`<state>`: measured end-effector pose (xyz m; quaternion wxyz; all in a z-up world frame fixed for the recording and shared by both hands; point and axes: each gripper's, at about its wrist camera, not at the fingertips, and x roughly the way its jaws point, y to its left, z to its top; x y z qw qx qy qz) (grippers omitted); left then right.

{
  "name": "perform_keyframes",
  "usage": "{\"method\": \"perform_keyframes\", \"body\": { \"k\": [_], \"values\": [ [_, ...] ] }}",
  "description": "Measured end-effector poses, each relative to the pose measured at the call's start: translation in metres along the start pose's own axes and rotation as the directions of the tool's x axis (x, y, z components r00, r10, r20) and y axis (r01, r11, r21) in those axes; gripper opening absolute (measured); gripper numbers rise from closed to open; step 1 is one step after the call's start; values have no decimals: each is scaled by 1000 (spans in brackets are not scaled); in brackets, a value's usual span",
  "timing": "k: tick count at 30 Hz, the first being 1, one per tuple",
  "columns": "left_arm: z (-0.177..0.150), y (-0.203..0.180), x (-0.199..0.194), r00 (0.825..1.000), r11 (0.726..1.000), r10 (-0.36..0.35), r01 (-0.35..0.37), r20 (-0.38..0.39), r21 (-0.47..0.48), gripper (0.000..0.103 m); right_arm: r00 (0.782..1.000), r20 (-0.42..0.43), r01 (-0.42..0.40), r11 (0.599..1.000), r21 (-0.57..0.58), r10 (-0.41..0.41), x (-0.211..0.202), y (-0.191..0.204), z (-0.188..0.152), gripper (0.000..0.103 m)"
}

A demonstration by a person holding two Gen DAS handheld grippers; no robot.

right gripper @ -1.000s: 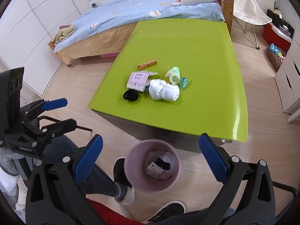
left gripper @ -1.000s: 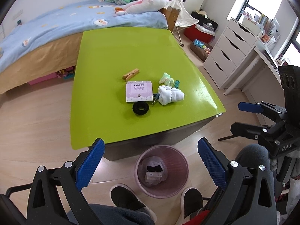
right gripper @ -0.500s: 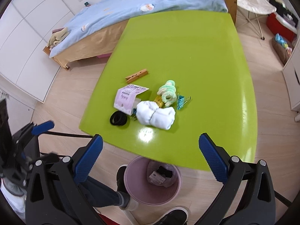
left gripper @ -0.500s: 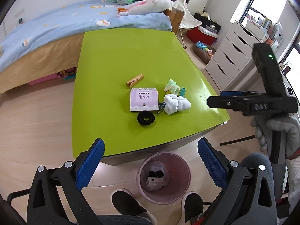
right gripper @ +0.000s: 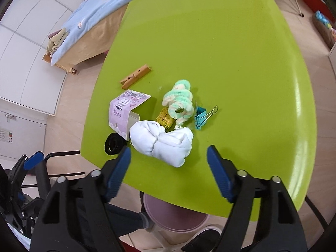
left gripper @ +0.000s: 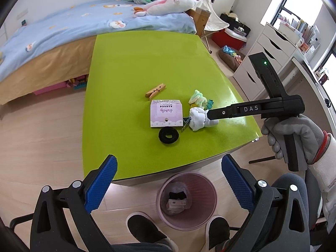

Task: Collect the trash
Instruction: 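Grasp the white cloth bundle with the right tool while the left tool grasps the lilac box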

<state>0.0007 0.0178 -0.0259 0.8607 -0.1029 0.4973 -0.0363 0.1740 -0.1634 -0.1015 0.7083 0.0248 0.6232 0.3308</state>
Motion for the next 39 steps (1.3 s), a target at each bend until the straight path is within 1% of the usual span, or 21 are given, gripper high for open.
{"method": "perform_keyframes", "body": {
  "k": [1, 2, 3, 5, 8, 11, 13, 16, 27, 32, 35, 39],
  "values": [
    [0, 1, 0, 1000, 1000, 0, 0, -1, -2, 96, 1000, -2, -10, 1000, 8, 10, 2, -2, 0, 66],
    [1, 1, 1, 1000, 1000, 0, 0, -2, -4, 96, 1000, -4, -18, 1000, 14, 18, 3, -3, 1, 59],
    [0, 1, 1, 1000, 1000, 0, 0, -3, -4, 96, 1000, -5, -17, 1000, 16, 18, 4, -3, 1, 56],
    [1, 3, 2, 1000, 1000, -2, 2, -5, -6, 96, 1000, -11, -20, 1000, 15, 20, 6, -3, 1, 38],
    [2, 4, 4, 1000, 1000, -5, 5, -6, -9, 96, 1000, -3, -27, 999, 21, 27, 5, -4, 0, 26],
    [3, 5, 6, 1000, 1000, -8, 8, -7, -12, 96, 1000, 6, -24, 1000, 14, 24, 3, -3, -1, 20],
    [5, 5, 8, 1000, 1000, -11, 11, -9, -13, 96, 1000, 16, -20, 1000, 15, 19, 0, -4, -2, 17],
    [8, 5, 11, 1000, 1000, -14, 14, -11, -13, 96, 999, 33, -12, 1000, 12, 11, -8, -1, -3, 16],
    [40, 7, 30, 999, 1000, -31, 31, -33, 6, 96, 996, 88, 27, 1000, -16, -25, -42, 9, -11, 16],
    [65, 7, 51, 996, 999, -43, 45, -75, 17, 96, 994, 101, 38, 999, -24, -35, -50, 11, -14, 16],
    [77, 7, 69, 992, 998, -53, 56, -118, 20, 96, 994, 102, 41, 999, -24, -39, -52, 10, -15, 16],
    [90, 8, 94, 982, 999, -49, 52, -181, 14, 96, 993, 106, 47, 999, -22, -45, -55, 9, -17, 16]
  ]
}}
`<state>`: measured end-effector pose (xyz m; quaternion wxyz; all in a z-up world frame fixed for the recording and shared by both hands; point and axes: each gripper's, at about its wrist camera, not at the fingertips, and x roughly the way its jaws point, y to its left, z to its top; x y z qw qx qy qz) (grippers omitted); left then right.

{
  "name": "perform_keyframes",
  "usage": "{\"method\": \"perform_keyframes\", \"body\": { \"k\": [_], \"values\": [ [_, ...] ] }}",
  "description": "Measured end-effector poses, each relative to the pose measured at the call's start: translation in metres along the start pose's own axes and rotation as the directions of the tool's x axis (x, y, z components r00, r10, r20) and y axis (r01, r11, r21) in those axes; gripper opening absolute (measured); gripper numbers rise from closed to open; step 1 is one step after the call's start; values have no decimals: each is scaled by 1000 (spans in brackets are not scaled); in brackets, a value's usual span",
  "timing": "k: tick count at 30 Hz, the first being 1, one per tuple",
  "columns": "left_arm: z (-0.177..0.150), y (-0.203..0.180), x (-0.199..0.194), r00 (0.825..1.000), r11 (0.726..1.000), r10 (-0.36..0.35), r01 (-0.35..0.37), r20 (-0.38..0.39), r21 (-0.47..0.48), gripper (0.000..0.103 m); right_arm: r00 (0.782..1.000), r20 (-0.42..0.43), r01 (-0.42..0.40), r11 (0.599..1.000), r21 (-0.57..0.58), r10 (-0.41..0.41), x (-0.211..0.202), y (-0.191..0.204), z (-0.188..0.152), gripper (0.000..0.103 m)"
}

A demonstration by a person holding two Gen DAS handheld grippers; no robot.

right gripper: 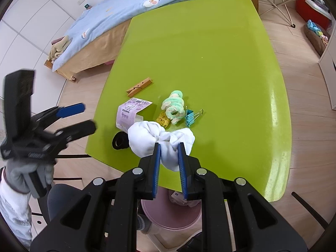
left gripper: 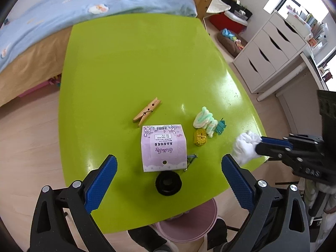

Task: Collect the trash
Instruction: 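Grasp the white cloth bundle with the right tool while the left tool grasps the lilac box, then carry the box and cloth over the wastebasket and open both tools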

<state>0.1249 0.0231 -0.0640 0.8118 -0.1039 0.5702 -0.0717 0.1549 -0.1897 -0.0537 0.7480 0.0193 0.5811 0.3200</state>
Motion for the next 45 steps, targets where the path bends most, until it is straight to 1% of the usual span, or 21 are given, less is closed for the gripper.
{"method": "perform_keyframes", "body": {
  "k": [6, 10, 11, 14, 15, 17, 18, 19, 25, 29, 40, 45],
  "values": [
    [11, 4, 31, 997, 1000, -3, 1, -81, -22, 95, 1000, -1, 8, 1000, 1, -8, -2, -3, -2, 16],
    [10, 5, 47, 992, 999, 4, -9, -123, -38, 95, 1000, -5, 10, 1000, 3, -10, -1, -2, -2, 16],
    [10, 6, 51, 991, 999, 0, -5, -131, -44, 94, 1000, -6, 10, 1000, 4, -10, 0, -2, -2, 16],
    [10, 8, 57, 990, 998, 4, -12, -139, -54, 83, 1000, -5, 8, 1000, 6, -8, 0, -2, -2, 16],
    [11, 9, 59, 990, 998, 2, -10, -142, -56, 82, 1000, -6, 8, 1000, 6, -8, 1, -2, -2, 16],
    [11, 10, 61, 990, 998, -2, -8, -143, -63, 72, 1000, -7, 7, 1000, 6, -7, 3, -2, -2, 16],
    [11, 10, 62, 990, 998, -3, -7, -144, -66, 69, 1000, -7, 7, 1000, 6, -7, 3, -2, -2, 16],
    [11, 10, 62, 990, 998, 2, -11, -144, -64, 62, 1000, -7, 8, 1000, 5, -8, 3, -2, -1, 16],
    [8, 10, 56, 993, 999, 4, -10, -118, -50, 62, 1000, -1, 15, 1000, 0, -15, 4, -1, -2, 16],
    [7, 11, 46, 995, 999, 7, -11, -97, -40, 62, 1000, 3, 18, 1000, -4, -18, 4, 2, -4, 16],
    [-5, 4, 0, 1000, 1000, 28, -28, -7, 10, 62, 998, 32, 47, 998, -41, -45, -6, 12, -4, 16],
    [-17, -11, -20, 998, 998, 44, -46, 35, 53, 62, 997, 51, 62, 996, -65, -59, -15, 18, -9, 16]
  ]
}}
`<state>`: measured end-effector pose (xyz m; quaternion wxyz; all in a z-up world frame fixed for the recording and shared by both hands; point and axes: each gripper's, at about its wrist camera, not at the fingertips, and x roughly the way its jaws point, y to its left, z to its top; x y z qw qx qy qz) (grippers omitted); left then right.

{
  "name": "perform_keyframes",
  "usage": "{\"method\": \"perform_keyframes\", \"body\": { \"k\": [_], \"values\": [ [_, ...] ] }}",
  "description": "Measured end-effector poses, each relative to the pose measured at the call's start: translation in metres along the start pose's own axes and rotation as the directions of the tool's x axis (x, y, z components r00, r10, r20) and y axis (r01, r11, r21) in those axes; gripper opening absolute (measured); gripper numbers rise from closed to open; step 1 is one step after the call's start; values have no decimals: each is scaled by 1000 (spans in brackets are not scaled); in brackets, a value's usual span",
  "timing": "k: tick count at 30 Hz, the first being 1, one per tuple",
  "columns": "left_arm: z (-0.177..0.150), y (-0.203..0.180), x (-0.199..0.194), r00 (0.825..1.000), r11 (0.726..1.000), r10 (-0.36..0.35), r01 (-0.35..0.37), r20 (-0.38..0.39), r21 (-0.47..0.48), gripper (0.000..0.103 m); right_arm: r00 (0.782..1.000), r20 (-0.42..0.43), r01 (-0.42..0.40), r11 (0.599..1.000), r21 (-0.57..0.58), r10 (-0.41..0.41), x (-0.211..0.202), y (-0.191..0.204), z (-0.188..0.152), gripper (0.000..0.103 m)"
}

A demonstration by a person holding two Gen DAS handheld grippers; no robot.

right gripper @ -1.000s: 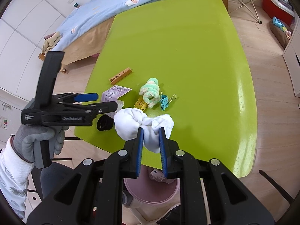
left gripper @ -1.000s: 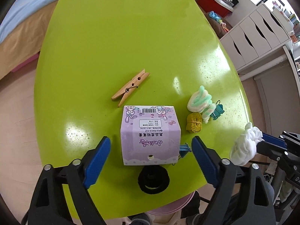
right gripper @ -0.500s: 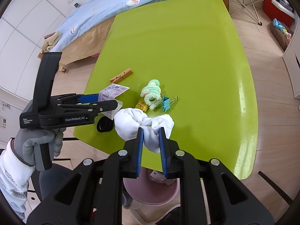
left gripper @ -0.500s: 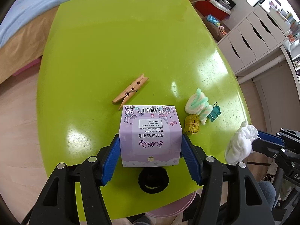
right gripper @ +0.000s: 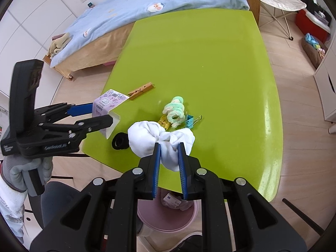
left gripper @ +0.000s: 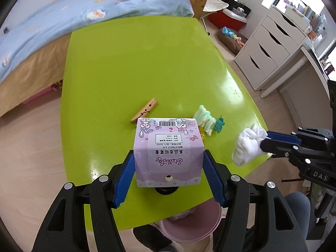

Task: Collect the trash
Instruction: 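Carry the box and cloth over the wastebasket and open both tools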

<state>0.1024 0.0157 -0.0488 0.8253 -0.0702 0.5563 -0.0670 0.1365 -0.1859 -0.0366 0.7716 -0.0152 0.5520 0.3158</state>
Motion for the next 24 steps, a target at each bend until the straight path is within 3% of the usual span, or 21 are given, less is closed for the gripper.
{"method": "perform_keyframes", "body": {
  "k": [10, 24],
  "values": [
    [-33, -33, -36, 997, 998, -3, -2, 77, 66, 62, 999, 40, 23, 998, -54, -21, -26, 14, -33, 16],
    [-93, -64, -66, 993, 995, -42, 31, 110, 99, 62, 997, 61, 47, 993, -107, -41, -54, 40, -91, 16]
  ]
}}
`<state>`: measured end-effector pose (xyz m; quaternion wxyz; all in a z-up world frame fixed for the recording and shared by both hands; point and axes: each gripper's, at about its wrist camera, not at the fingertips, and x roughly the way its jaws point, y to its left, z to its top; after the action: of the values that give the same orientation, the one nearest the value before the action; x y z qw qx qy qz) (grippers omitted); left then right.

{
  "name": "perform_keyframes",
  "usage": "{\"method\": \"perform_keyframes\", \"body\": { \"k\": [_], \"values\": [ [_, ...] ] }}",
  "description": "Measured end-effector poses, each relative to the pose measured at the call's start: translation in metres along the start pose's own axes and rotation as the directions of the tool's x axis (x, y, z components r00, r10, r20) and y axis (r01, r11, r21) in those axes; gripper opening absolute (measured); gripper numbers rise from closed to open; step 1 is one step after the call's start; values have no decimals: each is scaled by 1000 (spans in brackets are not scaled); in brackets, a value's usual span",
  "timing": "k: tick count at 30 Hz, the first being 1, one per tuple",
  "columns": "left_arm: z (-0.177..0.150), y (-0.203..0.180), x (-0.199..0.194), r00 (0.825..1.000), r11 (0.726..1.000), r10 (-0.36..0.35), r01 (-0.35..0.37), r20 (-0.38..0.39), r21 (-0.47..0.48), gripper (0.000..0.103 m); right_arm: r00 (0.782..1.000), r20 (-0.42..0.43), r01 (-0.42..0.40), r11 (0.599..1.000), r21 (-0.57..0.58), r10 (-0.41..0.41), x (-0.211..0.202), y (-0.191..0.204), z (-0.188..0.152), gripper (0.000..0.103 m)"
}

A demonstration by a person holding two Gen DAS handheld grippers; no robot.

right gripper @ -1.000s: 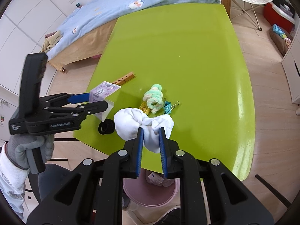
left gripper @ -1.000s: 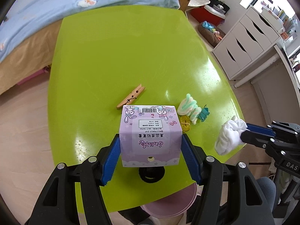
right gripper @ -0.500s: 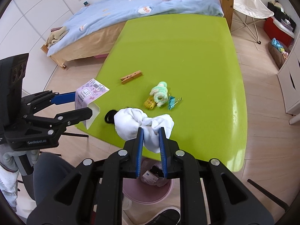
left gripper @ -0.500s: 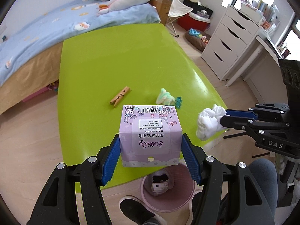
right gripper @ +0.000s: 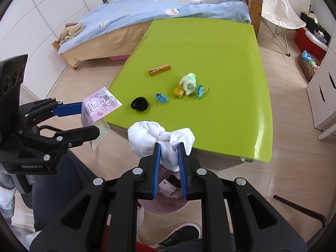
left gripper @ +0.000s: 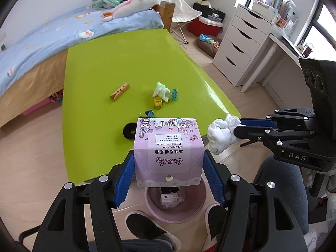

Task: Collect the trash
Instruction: 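Carry the box and cloth over the wastebasket and open both tools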

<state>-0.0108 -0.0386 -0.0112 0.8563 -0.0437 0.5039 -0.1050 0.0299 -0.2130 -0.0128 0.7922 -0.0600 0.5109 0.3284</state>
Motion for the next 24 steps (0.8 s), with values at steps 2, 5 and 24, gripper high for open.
{"method": "perform_keyframes", "body": {
  "k": [2, 5, 24],
  "values": [
    [-6, -4, -2, 1000, 1000, -5, 5, -1, 5, 62, 1000, 5, 5, 1000, -9, -5, -5, 5, -6, 16],
    [-16, -9, -5, 1000, 1000, -11, 11, -5, 7, 62, 1000, 12, 10, 1000, -13, -10, -13, 9, -15, 16],
    [-33, -18, -3, 999, 999, -42, 42, -25, 0, 90, 1000, -1, 12, 1000, -8, -12, -19, 12, -35, 16]
  ]
}}
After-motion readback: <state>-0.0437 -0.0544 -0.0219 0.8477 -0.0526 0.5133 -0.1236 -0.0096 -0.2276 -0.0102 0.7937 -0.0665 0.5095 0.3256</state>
